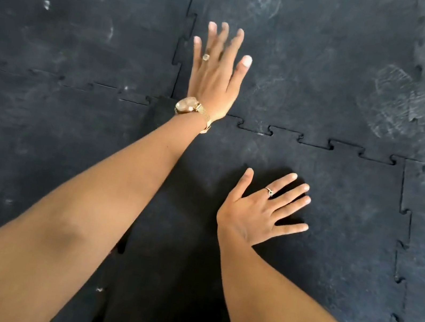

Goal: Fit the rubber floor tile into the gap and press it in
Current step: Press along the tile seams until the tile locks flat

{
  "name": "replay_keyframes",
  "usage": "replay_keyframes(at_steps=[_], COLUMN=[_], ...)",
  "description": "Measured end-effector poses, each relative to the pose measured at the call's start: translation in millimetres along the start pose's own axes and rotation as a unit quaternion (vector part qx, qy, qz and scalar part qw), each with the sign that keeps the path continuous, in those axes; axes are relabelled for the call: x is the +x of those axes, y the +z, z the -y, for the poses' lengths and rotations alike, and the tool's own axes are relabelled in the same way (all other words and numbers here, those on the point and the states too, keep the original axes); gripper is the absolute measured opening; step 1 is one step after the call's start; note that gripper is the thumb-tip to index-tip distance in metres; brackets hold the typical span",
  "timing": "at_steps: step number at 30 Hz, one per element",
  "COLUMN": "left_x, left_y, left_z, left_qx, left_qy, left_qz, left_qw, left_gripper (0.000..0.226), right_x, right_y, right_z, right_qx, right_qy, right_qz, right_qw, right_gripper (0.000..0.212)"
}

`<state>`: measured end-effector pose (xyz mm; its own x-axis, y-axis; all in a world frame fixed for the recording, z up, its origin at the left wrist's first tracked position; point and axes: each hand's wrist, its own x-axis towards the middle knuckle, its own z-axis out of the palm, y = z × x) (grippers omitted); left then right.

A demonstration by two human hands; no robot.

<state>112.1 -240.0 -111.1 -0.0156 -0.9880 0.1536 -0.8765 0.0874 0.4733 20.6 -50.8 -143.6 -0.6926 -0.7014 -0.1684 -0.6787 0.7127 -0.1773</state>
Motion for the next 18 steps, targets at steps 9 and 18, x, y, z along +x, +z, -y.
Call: replay_keyframes(at_steps=[9, 18], left_x=[-21, -16], left_y=[25, -28], left_z=[9, 20], left_qx=[0.195, -0.058], left_qy=[0.011, -0.019], left_qz=[0.082, -0.048], left_qw=[0.977, 0.997], left_gripper=[0.072, 0.058], right_x=[-1, -2], right_y=[-6, -5], right_z=[-1, 1], right_qx=[-0.02, -0.019], right_qy=[-0.022, -0.064], right_qz=[0.008, 0.011], right_qw=[1.0, 0.998], right_gripper=[0.087, 0.069])
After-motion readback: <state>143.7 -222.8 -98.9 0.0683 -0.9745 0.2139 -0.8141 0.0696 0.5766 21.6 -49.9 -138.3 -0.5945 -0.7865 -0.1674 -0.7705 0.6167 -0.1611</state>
